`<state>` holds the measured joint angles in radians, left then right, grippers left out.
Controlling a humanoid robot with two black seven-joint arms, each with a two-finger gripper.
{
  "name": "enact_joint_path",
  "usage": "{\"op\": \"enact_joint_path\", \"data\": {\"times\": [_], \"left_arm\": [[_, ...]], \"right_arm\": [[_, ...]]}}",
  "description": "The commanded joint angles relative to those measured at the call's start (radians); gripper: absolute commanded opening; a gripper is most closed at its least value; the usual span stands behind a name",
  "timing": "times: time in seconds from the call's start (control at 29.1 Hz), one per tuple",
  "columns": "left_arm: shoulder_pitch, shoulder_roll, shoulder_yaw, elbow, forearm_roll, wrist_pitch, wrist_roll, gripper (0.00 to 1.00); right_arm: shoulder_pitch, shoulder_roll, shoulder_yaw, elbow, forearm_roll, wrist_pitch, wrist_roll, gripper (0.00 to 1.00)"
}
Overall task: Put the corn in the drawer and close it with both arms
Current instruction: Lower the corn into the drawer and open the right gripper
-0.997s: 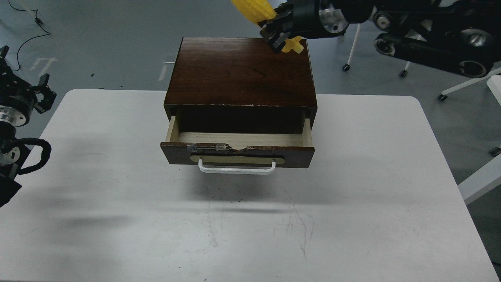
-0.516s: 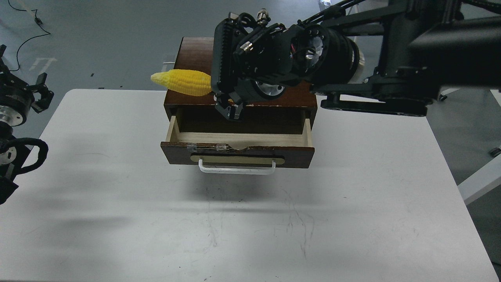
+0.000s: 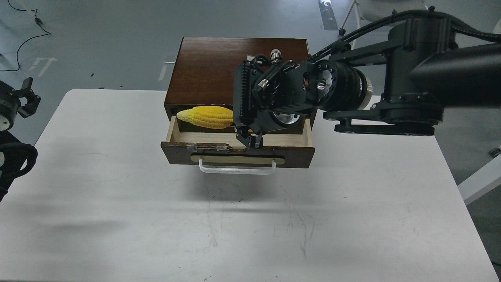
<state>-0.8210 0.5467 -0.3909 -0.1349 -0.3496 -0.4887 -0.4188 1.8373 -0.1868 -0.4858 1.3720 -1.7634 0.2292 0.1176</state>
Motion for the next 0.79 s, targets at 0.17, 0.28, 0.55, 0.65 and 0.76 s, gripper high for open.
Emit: {"op": "enact_joint_path", "data": {"times": [0.17, 0.28, 0.55, 0.65, 0.76], "left_arm": [[0.000, -0.002, -0.005, 0.000, -0.002, 0.000, -0.002, 0.98], [0.000, -0.001, -0.006, 0.000, -0.002, 0.000, -0.002, 0.98], [-0.007, 0.021, -0.008, 0.049, -0.002, 0.000, -0.002, 0.98], [-0.010, 0.021, -0.010, 0.049, -0.002, 0.000, -0.003, 0.98], [-0.015, 0.022, -0.011, 0.049, -0.002, 0.000, -0.005, 0.98]], "right_arm": [[-0.021, -0.014, 0.001, -0.007, 0.008, -0.002, -0.001, 0.54], [-0.026, -0.025, 0.001, -0.010, 0.010, -0.002, 0.001, 0.61], [-0.032, -0.046, 0.010, -0.014, 0.013, -0.004, 0.001, 0.64], [-0.029, -0.049, 0.013, -0.016, 0.044, -0.014, 0.001, 0.65], [-0.021, -0.051, 0.018, -0.021, 0.070, -0.017, 0.001, 0.65]]}}
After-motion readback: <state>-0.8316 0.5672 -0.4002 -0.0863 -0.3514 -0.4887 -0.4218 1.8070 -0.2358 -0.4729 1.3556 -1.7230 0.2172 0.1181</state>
